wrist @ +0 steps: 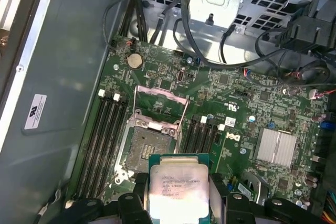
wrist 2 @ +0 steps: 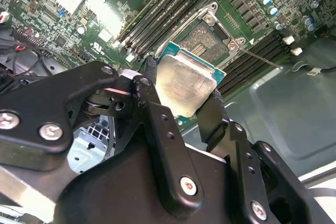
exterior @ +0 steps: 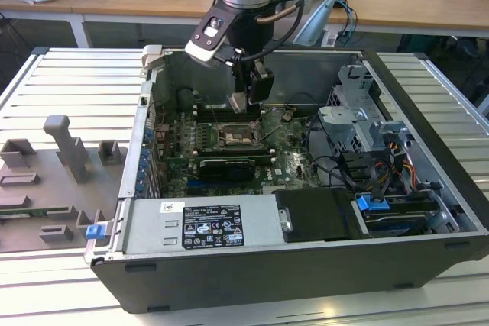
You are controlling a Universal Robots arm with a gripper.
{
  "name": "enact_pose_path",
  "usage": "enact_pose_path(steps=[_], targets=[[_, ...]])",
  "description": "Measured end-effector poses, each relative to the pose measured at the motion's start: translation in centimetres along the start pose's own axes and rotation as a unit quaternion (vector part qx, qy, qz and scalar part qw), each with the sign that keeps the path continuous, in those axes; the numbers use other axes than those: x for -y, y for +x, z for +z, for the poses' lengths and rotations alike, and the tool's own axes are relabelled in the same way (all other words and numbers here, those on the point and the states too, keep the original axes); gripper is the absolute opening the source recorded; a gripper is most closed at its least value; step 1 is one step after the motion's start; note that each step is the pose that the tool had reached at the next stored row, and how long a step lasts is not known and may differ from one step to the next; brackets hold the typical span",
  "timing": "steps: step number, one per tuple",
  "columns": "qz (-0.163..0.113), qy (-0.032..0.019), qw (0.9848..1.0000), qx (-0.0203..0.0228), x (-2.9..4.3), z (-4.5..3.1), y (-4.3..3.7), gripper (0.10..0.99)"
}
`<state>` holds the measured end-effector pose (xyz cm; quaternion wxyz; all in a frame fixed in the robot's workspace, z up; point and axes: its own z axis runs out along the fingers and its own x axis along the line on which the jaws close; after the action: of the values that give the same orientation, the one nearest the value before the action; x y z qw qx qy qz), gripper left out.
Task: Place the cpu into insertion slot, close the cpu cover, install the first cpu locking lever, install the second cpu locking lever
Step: 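Place the cpu into insertion slot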
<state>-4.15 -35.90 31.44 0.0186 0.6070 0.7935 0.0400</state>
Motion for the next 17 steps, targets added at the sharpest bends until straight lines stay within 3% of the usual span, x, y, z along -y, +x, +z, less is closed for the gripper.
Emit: enact_pose_path(steps=[17], targets=[[0.003, -0.0001, 1.0, 0.0003, 0.04, 0.46, -0.01, 0.541]])
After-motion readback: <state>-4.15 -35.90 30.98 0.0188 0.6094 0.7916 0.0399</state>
